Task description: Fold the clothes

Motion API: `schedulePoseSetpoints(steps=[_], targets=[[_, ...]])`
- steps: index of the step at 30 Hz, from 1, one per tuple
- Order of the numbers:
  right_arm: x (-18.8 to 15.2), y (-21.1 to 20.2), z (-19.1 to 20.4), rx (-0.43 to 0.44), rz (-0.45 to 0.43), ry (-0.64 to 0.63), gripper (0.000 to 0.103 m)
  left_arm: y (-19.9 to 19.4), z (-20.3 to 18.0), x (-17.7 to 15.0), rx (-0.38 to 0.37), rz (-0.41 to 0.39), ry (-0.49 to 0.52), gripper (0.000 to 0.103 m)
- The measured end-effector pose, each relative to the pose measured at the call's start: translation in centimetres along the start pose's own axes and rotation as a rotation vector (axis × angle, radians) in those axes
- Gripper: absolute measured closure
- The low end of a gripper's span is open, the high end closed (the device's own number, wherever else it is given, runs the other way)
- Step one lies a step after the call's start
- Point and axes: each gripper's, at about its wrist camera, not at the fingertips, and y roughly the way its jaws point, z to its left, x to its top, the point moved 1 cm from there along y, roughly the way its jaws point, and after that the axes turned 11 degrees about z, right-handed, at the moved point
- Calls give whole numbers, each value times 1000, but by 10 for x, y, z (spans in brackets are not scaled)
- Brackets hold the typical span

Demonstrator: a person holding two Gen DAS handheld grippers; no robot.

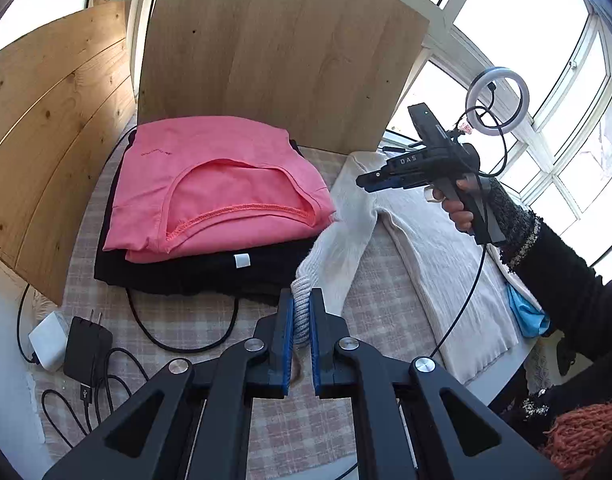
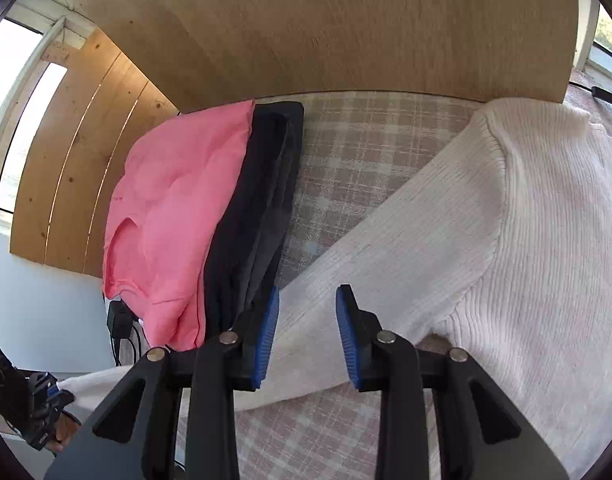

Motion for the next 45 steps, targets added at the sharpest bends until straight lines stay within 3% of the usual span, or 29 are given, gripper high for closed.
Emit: schedulePoseSetpoints(steps=[4,8,10,11,13,19,24,26,27,29,31,35,37,39,42,45], targets=[[23,40,5,-49,123,89,74,2,-17,-12,-31,1,34,97],[38,55,12,-109,173,82,74,-1,-39,-23,-64,-13,80,97],[39,55,14,-130,175,60,81,-2,-51,-28,-70,-18,93,97],[37,52,14,-141,167,42,99,-2,-56,-30,-68,-20,96,97],[34,48,14,-165,151,4,99,-2,-68,-34,-67,-25,93,97],[9,-25,-23,32,31,-5,99,-4,-133,-48,-32,-52,140,97],[-31,-92,-82,120,-44,-26,99,22,-219,-60,-25,-38,208,97],[-46,-97,-111,111,-27,-28,99,47,-256,-68,-43,0,235,96],[-53,-96,-126,94,-1,-24,97,65,-274,-75,-56,45,246,91],[-69,-92,-153,51,66,-7,89,94,-298,-92,-16,127,254,89],[-87,-98,-170,29,105,-20,89,105,-309,-110,38,170,220,89],[-130,-153,-162,71,62,-174,89,87,-299,-136,104,155,51,88],[-151,-181,-158,92,40,-250,85,88,-289,-140,105,146,-44,87],[-164,-200,-147,87,15,-334,84,109,-284,-137,42,145,-127,86],[-151,-186,-113,-11,-17,-453,74,154,-288,-128,-20,163,-169,83],[-126,-146,-84,-88,-8,-515,71,193,-295,-122,-10,196,-160,80]])
